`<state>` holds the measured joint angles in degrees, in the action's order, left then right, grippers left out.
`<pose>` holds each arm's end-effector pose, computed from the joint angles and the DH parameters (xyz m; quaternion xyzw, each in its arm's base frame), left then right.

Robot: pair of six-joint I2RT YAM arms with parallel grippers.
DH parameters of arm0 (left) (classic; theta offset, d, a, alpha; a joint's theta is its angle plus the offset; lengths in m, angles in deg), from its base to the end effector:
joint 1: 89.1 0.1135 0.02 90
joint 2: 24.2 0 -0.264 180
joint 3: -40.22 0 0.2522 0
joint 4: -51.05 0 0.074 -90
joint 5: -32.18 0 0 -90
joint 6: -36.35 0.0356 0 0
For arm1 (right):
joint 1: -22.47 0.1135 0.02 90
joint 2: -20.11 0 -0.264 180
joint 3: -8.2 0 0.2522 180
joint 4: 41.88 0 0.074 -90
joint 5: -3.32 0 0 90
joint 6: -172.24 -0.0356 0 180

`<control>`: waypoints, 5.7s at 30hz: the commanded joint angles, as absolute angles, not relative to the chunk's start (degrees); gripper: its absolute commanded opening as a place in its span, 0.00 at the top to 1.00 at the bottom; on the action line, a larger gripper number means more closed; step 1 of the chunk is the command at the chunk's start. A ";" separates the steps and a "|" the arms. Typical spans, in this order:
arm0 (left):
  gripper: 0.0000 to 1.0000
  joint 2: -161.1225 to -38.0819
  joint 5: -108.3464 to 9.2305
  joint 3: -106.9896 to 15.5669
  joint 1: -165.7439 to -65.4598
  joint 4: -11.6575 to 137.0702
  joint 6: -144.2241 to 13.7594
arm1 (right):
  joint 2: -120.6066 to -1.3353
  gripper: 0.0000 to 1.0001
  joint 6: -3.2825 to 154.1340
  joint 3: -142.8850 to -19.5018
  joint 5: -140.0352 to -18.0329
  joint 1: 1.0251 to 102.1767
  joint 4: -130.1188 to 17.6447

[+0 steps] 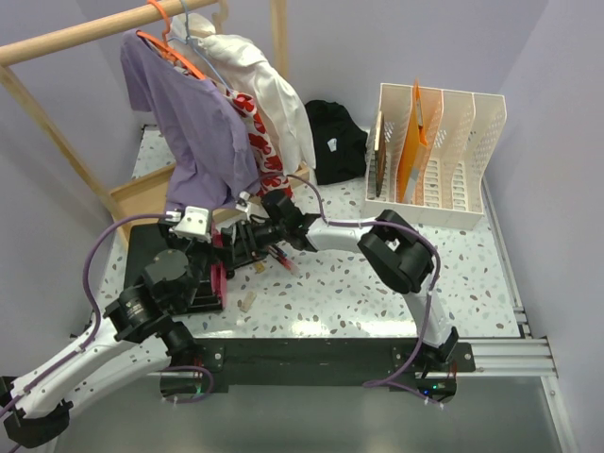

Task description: Organize the desk

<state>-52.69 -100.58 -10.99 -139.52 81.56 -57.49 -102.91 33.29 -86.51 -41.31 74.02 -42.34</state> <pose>0.0950 -0.0769 0.3233 0.0573 0.7392 -0.0347 0.6701 0.2741 0.3859 0.1676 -0.2144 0.7894 0.5735 0.0453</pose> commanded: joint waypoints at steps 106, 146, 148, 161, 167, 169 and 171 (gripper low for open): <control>0.02 -51.18 -92.81 -10.72 -138.15 77.21 -59.71 | -79.92 1.00 109.57 -75.88 -71.83 66.95 -94.40; 0.34 -99.60 -65.20 -14.32 -146.76 18.40 -108.76 | -42.73 1.00 80.57 -52.67 -15.31 32.67 -66.89; 0.43 -99.61 -66.17 -14.50 -146.85 19.19 -107.89 | -42.38 1.00 80.57 -52.58 -15.13 32.58 -66.89; 1.00 -97.76 -68.19 -16.08 -146.93 25.25 -99.63 | -42.64 0.73 81.09 -52.23 -13.90 32.58 -66.97; 1.00 -90.48 -74.32 -15.73 -146.93 38.42 -94.79 | -40.36 0.21 87.85 -53.54 -18.37 32.49 -72.67; 1.00 -86.80 -77.31 -16.17 -146.85 47.81 -93.82 | -38.78 0.13 89.53 -53.72 -20.48 32.49 -74.18; 1.00 -84.33 -81.80 -17.57 -146.67 58.67 -93.56 | -36.86 0.02 90.59 -53.37 -24.61 32.49 -74.36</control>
